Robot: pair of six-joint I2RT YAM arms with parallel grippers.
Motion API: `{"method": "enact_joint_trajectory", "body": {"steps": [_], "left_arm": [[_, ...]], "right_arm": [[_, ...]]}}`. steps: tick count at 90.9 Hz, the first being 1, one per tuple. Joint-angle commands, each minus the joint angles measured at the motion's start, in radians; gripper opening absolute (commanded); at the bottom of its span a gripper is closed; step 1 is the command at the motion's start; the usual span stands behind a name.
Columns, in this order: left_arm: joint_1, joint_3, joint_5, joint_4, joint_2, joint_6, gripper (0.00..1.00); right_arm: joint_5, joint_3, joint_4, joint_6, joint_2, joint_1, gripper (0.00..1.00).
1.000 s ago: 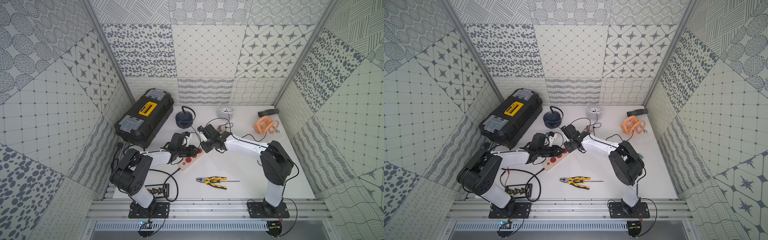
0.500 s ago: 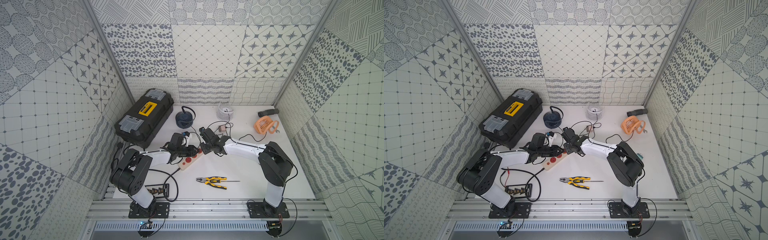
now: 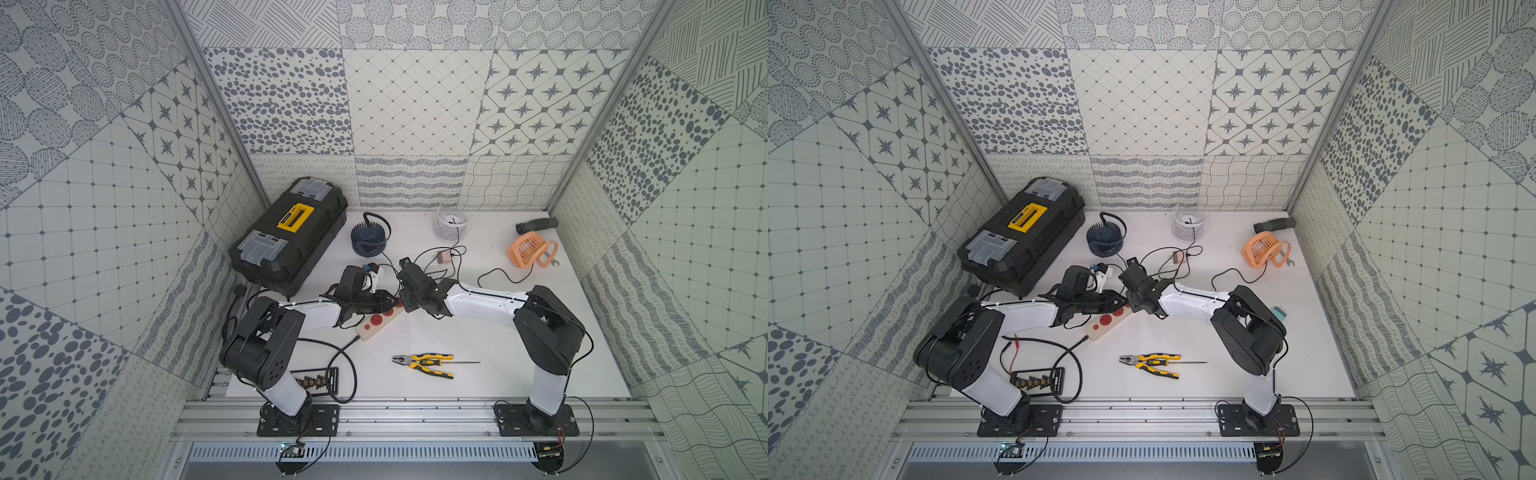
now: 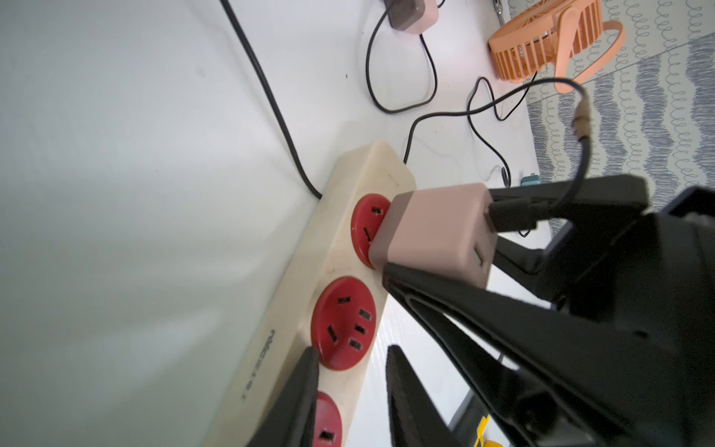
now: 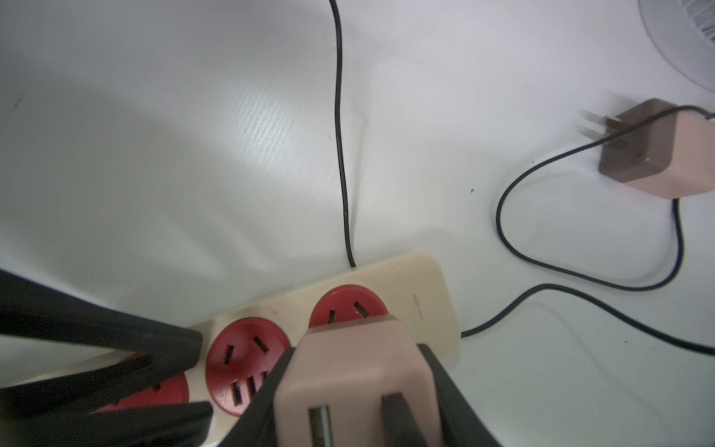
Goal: Plug the desk fan into the power strip
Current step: Insert the plug into the socket.
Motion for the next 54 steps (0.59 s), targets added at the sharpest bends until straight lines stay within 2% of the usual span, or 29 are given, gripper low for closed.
{"method": "enact_joint_trajectory", "body": {"steps": [1, 11, 28, 43, 54], "left_arm": [[0.006, -0.019, -0.031, -0.090, -0.007, 0.023, 0.32], [0.010, -0.015, -0.032, -0.089, -0.002, 0.025, 0.31], [0.014, -0.019, -0.009, -0.065, 0.007, 0.007, 0.31], [0.015, -0.028, -0.012, -0.060, -0.002, 0.007, 0.31], [0.015, -0.013, 0.004, -0.054, -0.002, 0.004, 0.31]], "right_arm": [[-0.132, -0.188, -0.429, 0.175, 0.148, 0.040, 0.00], [-0.099, -0.184, -0.440, 0.218, 0.166, 0.091, 0.00], [-0.122, -0.196, -0.364, 0.218, 0.201, 0.030, 0.00], [-0.140, -0.237, -0.371, 0.258, 0.205, 0.065, 0.00], [-0.148, -0.248, -0.325, 0.311, 0.102, 0.067, 0.00]]}}
